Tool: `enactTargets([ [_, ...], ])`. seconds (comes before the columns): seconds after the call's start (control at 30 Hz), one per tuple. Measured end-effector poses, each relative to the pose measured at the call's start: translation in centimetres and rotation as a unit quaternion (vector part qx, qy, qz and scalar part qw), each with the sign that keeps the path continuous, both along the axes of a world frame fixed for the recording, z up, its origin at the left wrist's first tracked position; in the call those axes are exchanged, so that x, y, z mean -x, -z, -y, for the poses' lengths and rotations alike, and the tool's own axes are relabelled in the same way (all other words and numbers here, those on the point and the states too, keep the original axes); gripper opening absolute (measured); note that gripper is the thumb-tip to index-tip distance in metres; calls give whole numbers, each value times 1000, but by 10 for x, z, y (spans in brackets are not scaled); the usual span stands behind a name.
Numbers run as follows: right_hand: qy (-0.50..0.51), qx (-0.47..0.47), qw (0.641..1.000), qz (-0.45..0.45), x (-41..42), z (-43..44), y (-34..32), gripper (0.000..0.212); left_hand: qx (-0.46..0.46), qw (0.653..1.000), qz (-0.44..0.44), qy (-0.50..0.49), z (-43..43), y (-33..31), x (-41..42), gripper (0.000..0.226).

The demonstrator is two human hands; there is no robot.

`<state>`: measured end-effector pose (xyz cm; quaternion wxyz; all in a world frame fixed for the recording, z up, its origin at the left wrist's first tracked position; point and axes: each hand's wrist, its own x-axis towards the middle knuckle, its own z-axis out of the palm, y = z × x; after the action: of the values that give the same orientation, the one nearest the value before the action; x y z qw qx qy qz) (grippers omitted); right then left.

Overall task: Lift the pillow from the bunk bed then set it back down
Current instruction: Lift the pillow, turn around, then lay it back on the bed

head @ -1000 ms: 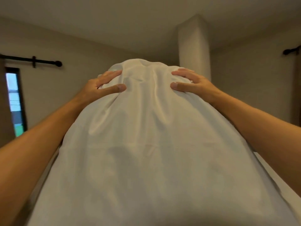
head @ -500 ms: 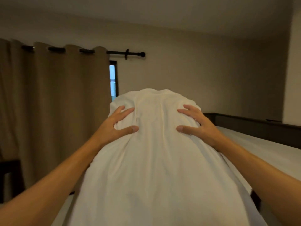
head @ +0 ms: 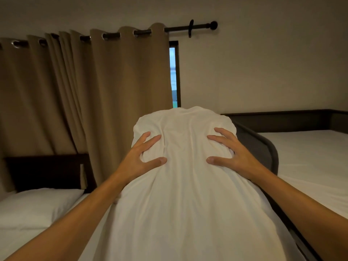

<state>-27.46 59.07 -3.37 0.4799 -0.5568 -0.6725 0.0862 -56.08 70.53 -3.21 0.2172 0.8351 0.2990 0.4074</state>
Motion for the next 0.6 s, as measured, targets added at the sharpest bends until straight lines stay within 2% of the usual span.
enactTargets([
  [0.23, -23, -3, 1000, -3, -20, -34, 0, 74, -1, 999, 3, -34, -20, 2, -13, 77],
  [0.6, -9, -27, 1000, 14, -28, -80, -19, 73, -24, 999, 26, -22, -74, -11, -25, 78],
])
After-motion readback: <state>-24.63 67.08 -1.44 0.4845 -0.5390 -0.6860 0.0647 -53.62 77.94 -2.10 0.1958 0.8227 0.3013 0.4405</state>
